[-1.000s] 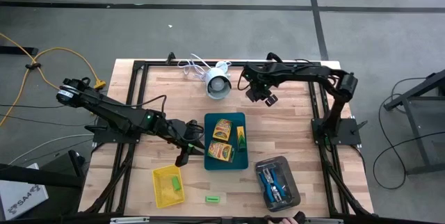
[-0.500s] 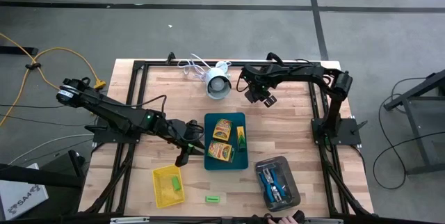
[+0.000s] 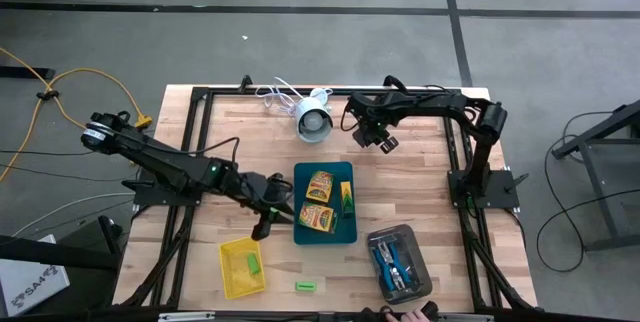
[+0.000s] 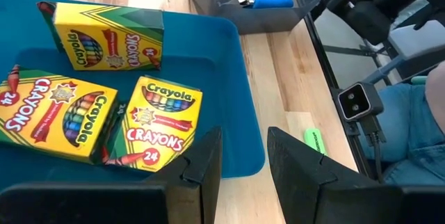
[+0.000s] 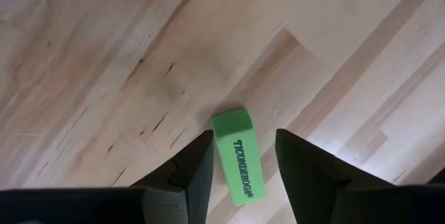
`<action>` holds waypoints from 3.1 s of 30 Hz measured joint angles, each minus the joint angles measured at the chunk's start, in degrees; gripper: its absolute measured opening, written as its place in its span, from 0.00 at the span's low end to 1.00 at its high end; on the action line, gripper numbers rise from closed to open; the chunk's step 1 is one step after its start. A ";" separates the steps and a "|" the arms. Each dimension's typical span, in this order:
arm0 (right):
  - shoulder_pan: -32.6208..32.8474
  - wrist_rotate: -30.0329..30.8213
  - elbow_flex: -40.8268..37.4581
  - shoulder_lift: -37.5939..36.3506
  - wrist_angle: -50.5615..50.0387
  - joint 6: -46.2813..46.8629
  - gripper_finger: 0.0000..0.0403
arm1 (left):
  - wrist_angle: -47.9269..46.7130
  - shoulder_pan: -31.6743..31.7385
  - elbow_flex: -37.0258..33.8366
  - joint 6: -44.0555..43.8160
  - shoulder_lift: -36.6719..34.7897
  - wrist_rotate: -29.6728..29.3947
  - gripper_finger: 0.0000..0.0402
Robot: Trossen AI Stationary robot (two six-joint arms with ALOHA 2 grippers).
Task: Pick & Place School Supplies
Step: Put the green eraser into the yellow bin
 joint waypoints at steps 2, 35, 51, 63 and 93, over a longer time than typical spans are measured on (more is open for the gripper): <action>-0.33 -0.35 0.00 0.42 0.05 0.11 0.36 | -0.02 -0.37 0.00 0.00 0.00 0.00 0.28; -0.15 3.88 0.07 4.48 -0.14 0.40 0.20 | 0.20 -2.42 0.02 0.00 0.00 -0.04 0.28; 1.16 5.40 -0.24 -1.54 -4.78 6.05 0.19 | 0.16 -2.42 0.02 0.00 0.00 -0.04 0.28; 12.21 -4.05 -0.08 -13.48 -13.23 24.81 0.19 | 0.17 -2.42 0.02 0.00 0.00 -0.02 0.28; 43.32 -19.03 -0.02 -10.37 52.75 44.56 0.19 | -1.78 -18.87 0.04 1.00 0.00 -22.43 0.28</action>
